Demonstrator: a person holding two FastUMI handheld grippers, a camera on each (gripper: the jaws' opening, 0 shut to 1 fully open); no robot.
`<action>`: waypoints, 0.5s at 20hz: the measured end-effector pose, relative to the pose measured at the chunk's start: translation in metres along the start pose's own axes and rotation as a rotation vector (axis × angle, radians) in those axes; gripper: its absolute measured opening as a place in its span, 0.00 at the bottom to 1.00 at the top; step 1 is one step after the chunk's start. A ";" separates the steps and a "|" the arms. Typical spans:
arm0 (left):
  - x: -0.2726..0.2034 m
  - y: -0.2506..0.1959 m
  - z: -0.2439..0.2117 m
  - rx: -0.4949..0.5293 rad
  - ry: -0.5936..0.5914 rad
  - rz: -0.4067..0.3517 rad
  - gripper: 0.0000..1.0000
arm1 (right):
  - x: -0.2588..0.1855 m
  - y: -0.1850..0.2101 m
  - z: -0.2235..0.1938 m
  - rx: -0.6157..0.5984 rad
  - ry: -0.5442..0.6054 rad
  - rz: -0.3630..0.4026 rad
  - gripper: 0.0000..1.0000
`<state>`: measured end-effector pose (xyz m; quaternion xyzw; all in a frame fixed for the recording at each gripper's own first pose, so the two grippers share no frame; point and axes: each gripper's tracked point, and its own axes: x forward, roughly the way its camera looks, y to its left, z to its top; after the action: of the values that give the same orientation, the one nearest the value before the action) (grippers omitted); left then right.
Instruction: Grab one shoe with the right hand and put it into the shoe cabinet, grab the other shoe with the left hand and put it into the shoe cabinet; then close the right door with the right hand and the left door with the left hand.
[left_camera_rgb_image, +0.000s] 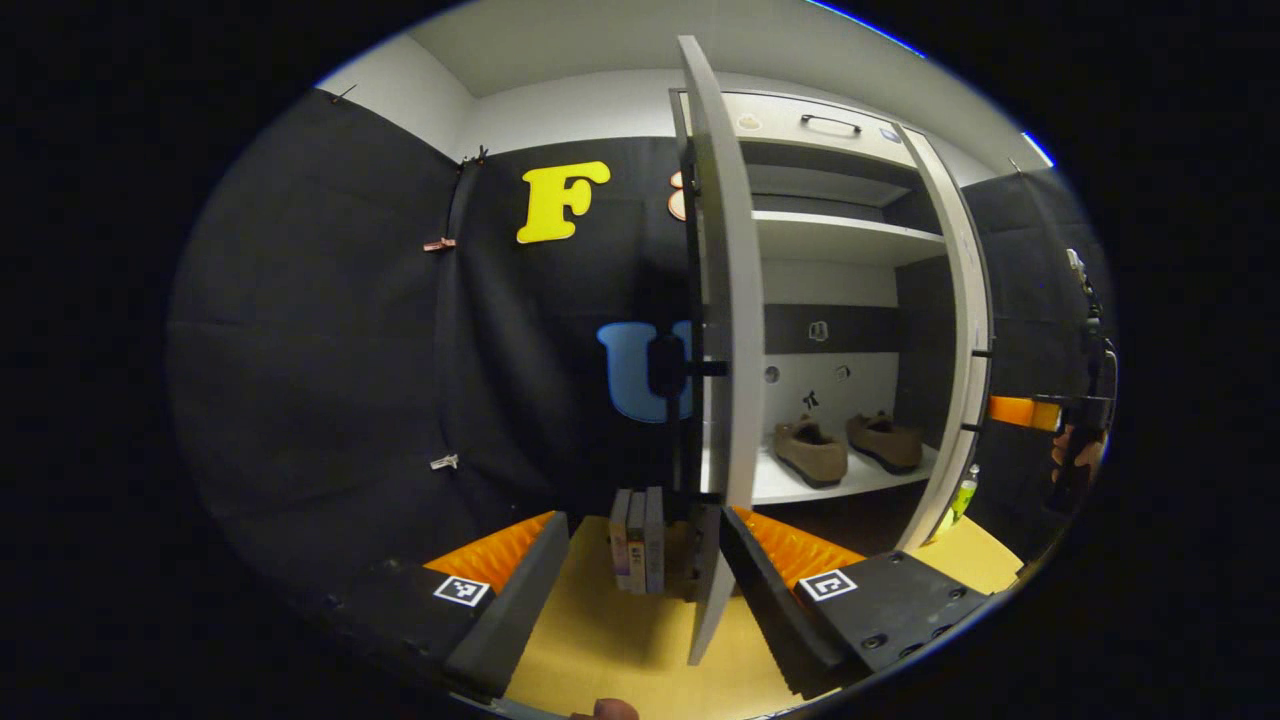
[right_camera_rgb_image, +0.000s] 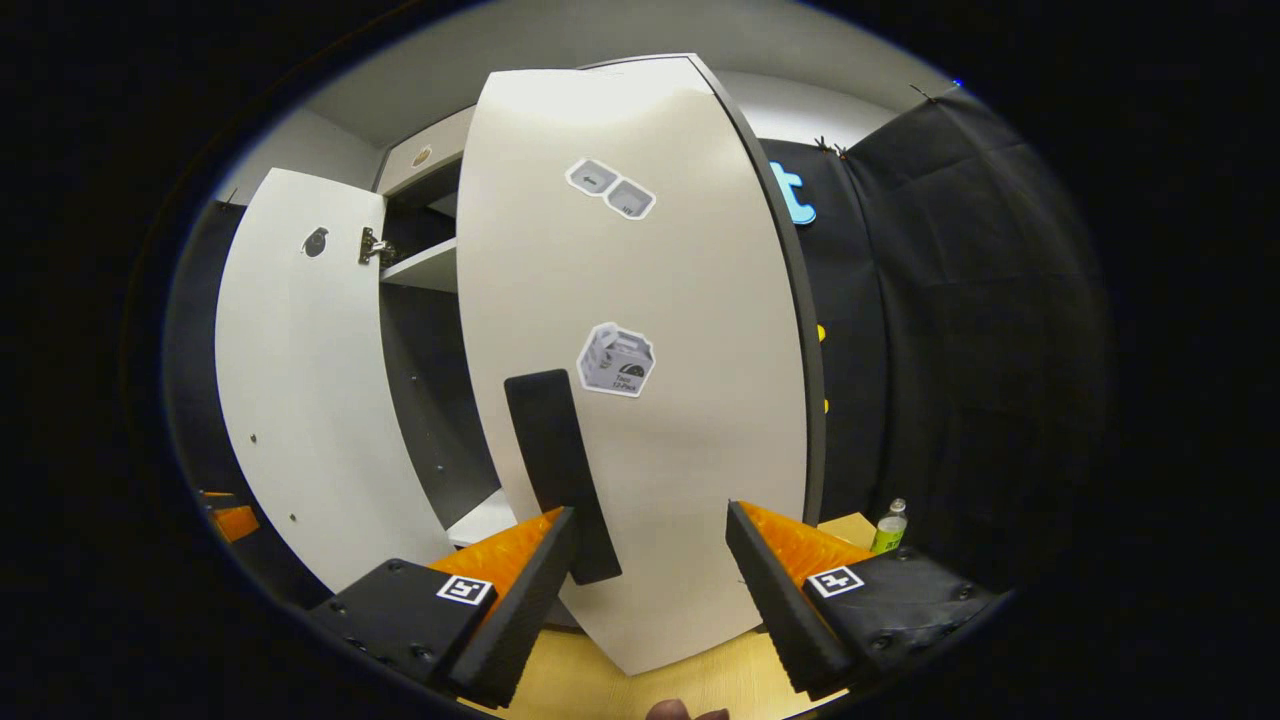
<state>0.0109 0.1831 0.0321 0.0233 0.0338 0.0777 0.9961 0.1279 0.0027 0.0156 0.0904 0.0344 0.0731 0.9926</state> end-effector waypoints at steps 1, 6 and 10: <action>0.006 0.009 0.004 0.006 -0.012 0.017 0.96 | -0.002 0.002 -0.002 -0.015 0.002 0.003 0.98; 0.031 0.031 0.017 0.036 -0.057 0.079 0.96 | -0.018 0.008 -0.005 -0.031 0.003 0.017 0.98; 0.053 0.032 0.009 0.022 -0.032 0.071 0.96 | -0.025 -0.001 -0.003 -0.044 0.004 0.002 0.98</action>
<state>0.0586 0.2222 0.0395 0.0369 0.0180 0.1124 0.9928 0.1029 -0.0021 0.0142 0.0684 0.0348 0.0749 0.9942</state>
